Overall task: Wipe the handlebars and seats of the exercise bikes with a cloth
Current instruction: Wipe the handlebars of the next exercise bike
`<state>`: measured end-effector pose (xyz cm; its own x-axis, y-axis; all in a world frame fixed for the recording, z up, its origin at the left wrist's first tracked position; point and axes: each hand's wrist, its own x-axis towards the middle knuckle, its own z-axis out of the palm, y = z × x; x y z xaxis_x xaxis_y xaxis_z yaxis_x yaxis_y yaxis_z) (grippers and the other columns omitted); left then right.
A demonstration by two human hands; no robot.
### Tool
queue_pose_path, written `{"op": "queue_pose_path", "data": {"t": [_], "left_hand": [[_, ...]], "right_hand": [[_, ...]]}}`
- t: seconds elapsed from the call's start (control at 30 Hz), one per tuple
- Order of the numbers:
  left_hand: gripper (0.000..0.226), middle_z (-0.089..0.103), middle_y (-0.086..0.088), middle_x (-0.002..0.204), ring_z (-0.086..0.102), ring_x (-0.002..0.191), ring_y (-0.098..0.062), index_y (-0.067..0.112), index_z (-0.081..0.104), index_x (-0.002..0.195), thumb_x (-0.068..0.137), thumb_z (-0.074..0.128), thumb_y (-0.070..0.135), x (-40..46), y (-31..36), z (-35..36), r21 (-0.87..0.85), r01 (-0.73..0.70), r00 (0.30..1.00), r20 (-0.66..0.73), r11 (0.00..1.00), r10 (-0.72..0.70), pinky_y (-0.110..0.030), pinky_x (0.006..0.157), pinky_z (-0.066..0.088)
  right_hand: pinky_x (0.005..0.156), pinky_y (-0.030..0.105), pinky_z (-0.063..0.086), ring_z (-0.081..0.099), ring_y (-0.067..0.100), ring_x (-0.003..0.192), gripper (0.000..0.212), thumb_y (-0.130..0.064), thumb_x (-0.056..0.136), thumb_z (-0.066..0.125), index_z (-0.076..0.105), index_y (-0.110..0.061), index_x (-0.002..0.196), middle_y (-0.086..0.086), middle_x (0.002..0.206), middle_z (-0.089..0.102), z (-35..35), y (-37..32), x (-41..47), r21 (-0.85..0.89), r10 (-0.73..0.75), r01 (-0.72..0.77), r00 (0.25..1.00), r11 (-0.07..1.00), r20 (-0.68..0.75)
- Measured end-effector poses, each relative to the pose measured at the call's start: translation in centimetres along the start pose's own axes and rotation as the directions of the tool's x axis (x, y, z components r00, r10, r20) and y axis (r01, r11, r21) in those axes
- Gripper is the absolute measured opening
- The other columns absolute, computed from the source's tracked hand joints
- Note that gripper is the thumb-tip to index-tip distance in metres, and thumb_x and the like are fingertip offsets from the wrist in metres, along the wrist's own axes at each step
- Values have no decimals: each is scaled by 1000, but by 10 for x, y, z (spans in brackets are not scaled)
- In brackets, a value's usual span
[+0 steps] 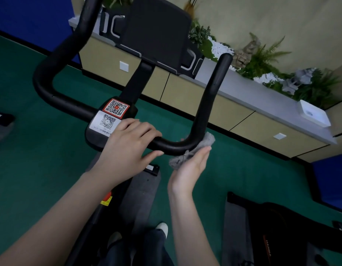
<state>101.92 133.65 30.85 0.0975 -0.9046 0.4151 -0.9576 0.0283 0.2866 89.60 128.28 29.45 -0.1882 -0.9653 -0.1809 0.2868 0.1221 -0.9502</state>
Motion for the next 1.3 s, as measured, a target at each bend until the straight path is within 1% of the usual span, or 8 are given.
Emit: {"op": "queue_pose_path", "data": {"t": [0.13, 0.3, 0.47, 0.63, 0.8, 1.0, 1.2, 1.3], "left_hand": [[37, 64, 4, 100, 61, 91, -20, 17, 66, 105, 82, 64, 45, 0, 0, 1, 7, 1, 1000, -4, 1000, -1, -34, 98, 34], [39, 65, 5, 100, 61, 92, -20, 17, 67, 106, 81, 62, 47, -1, 2, -1, -5, 19, 1000, 3, 1000, -19, -34, 99, 35], [39, 66, 5, 102, 62, 93, -19, 17, 67, 107, 82, 66, 47, 0, 3, -3, -7, 40, 999, 30, 999, -40, -31, 100, 31], [51, 64, 7, 104, 61, 96, -17, 19, 66, 108, 81, 58, 61, 2, 7, -5, -22, 54, 997, 47, 998, -53, -32, 102, 31], [61, 64, 2, 96, 61, 95, -19, 14, 68, 105, 77, 56, 67, 7, 28, 6, -55, 120, 992, -32, 991, -122, -36, 104, 32], [46, 63, 7, 83, 59, 85, -17, 18, 69, 88, 71, 70, 61, 13, 46, 22, -124, 215, 971, -80, 969, -226, -33, 96, 31], [41, 61, 13, 82, 54, 83, -11, 25, 68, 83, 68, 71, 63, 15, 48, 22, -196, 286, 951, -62, 938, -303, -32, 93, 29], [43, 62, 12, 83, 55, 84, -11, 25, 69, 85, 69, 69, 65, 15, 48, 21, -197, 287, 952, -53, 937, -303, -33, 94, 30]], "right_hand": [[118, 15, 5, 12, 3, 143, 49, -30, 106, 24, 25, -7, 149, -16, 152, 15, -5, -12, 15, -174, -107, 120, 991, 977, 83], [113, 19, 29, 38, 3, 134, 34, -17, 101, 47, 54, -22, 133, -5, 143, 48, -9, -17, 35, -300, -310, 355, 932, 885, 189], [103, 16, 37, 48, 2, 119, 35, -15, 96, 53, 48, -19, 130, -2, 127, 46, -16, -50, 67, -483, -316, 607, 770, 631, 555], [101, 36, 33, 42, 14, 115, 20, -18, 95, 55, 60, -12, 113, -6, 112, 57, -11, -85, 96, -360, -11, 926, 364, 111, 931], [101, 31, 31, 51, 21, 102, 18, -20, 97, 52, 64, -10, 106, 2, 98, 66, 11, -96, 107, -70, 390, 997, 56, 22, 919], [96, 33, 35, 51, 23, 100, 20, -24, 97, 50, 64, -13, 107, 6, 97, 67, 39, -106, 126, -30, 487, 996, 69, -89, 871], [42, 21, 40, 51, 9, 44, 14, -27, 96, 51, 63, -20, 93, -4, 62, 57, 65, -109, 118, -150, 761, 989, 106, -12, 640], [36, 19, 35, 45, 17, 40, 18, -30, 96, 52, 62, -16, 90, 2, 62, 56, 78, -111, 123, -217, 821, 975, 157, -42, 549]]}}
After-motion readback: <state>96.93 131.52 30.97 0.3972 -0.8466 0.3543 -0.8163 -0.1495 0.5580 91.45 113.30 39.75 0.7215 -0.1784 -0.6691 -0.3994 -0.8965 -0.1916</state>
